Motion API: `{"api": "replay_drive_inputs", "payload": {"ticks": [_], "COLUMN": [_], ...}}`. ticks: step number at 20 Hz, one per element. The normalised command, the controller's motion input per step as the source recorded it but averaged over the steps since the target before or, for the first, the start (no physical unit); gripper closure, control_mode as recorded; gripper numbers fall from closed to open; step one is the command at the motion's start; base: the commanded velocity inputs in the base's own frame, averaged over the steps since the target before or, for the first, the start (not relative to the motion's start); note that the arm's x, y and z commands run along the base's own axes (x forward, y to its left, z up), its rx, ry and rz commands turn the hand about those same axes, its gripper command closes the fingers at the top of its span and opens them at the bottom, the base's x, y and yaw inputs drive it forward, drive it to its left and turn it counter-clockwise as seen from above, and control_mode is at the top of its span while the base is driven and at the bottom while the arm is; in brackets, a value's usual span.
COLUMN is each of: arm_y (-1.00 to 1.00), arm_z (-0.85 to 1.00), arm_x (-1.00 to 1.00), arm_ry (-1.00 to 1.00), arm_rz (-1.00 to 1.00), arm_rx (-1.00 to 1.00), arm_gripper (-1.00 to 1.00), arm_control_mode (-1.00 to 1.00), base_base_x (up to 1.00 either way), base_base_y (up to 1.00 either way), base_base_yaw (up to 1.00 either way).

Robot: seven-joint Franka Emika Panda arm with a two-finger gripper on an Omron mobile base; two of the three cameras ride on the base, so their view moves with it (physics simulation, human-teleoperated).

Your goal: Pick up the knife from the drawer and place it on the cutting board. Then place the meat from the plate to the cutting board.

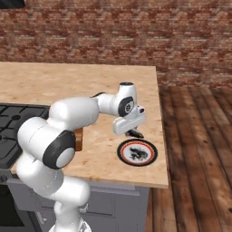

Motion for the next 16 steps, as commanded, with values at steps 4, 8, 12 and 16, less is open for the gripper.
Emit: {"api": "replay_drive_inputs", "payload": {"ticks": [4, 8, 12, 16], "arm_y": [0.46, 0.55, 0.59, 0.55], "arm_z": [0.69, 0.53, 0.17, 0.00], "arm_x": [-0.08, -0.17, -0.23, -0.17], "arm_ry": [0.17, 0.15, 0.05, 0.00], "arm_rz": [0.00, 0.02, 0.05, 0.06], "arm_rx": [-0.07, -0.03, 0.00, 0.02], "arm_gripper": [1.00, 1.00, 1.00, 1.00], "arm_control_mode": [-1.00, -1.00, -1.00, -1.00], "base_base_x": [0.00, 0.00, 0.00, 0.00], "base_base_y": [0.00, 0.00, 0.00, 0.00], "base_base_yaw": [0.00, 0.00, 0.00, 0.00]}}
